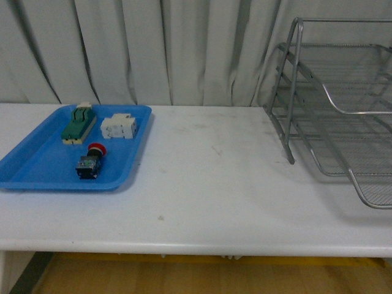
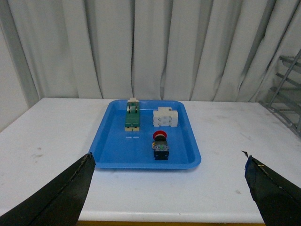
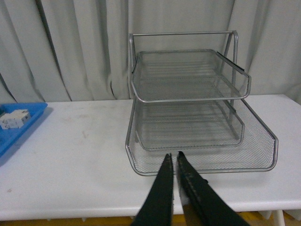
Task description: Place button on rack with both arms
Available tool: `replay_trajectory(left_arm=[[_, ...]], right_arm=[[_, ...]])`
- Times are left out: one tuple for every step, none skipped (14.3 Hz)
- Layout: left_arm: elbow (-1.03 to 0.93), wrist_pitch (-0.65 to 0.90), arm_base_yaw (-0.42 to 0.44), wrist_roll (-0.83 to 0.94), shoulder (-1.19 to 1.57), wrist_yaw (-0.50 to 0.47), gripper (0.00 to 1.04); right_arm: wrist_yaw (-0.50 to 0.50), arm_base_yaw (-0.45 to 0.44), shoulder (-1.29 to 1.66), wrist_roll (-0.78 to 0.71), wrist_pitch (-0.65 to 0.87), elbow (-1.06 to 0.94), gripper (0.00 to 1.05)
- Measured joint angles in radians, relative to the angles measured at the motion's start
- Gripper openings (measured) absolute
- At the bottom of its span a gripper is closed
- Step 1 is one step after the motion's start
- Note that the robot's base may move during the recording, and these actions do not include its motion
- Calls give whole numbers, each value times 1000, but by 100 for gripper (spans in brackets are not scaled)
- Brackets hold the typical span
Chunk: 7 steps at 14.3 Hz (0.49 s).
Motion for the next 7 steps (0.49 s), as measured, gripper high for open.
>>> replay_trajectory(left_arm=[[0, 1, 0, 0, 0, 0, 98], [0, 1, 0, 0, 0, 0, 98], [0, 1, 0, 0, 0, 0, 98], [0, 0, 0, 0, 0, 0, 98], [0, 0, 0, 0, 0, 0, 98], [0, 0, 0, 0, 0, 0, 98], [0, 1, 0, 0, 0, 0, 98]], right_arm=[[0, 0, 0, -2, -1, 0, 12], [0, 0, 0, -2, -1, 0, 23], [0, 0, 0, -2, -1, 0, 36], [0, 0, 0, -2, -1, 0, 48], [0, 0, 0, -2, -1, 0, 61], [0, 0, 0, -2, -1, 0, 74], [0, 0, 0, -2, -1, 0, 87]])
